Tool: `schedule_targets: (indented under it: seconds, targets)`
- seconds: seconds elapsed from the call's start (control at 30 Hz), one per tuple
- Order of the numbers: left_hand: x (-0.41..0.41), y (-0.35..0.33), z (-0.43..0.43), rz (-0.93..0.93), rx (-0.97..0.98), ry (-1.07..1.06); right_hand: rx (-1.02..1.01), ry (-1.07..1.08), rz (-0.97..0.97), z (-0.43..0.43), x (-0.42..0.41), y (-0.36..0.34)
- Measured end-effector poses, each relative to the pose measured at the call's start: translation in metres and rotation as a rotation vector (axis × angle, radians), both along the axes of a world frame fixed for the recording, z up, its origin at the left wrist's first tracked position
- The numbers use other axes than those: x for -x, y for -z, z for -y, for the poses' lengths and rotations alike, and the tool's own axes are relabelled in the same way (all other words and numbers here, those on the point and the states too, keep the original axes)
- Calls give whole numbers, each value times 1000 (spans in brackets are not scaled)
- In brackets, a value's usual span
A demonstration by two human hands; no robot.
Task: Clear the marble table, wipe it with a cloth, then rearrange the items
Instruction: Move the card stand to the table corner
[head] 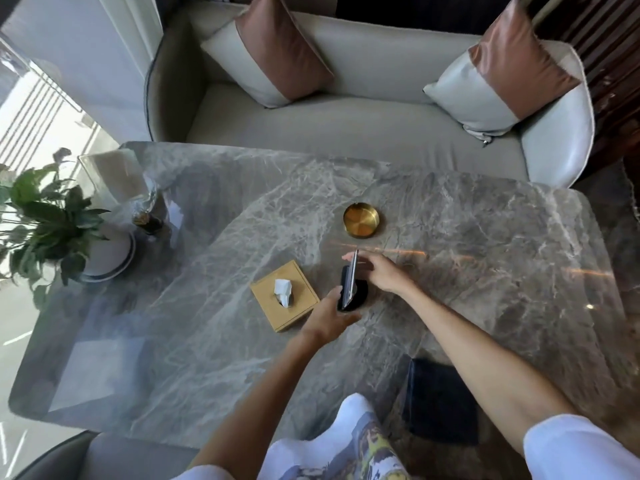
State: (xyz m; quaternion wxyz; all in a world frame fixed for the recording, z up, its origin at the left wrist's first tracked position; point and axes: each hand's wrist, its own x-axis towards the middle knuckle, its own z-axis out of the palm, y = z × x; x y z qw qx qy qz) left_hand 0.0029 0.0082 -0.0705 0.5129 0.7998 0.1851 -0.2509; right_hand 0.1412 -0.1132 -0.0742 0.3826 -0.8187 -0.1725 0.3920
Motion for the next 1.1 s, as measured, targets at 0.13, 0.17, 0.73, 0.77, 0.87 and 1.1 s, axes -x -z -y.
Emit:
schedule_targets:
  seconds: [0.13,0.17,0.73,0.77,0.87,1.1]
  targets:
    - [1,8,12,49,-66,-40,47,-41,63,-4,-6,2]
    - [1,10,13,60,-85,-52,44,-27,58,-3,-5,4]
    - [-48,-21,75,325,-114,-86,-174,548,118,146,25,-13]
    - [-58,-24,91,324,-127,-34,-203,604,76,165,28,-14]
    - [-88,-23,144,316,-155,108,-207,717,31,227,34,-14]
    - [-160,-22,324,296,-172,435,79,999,242,387,33,-9]
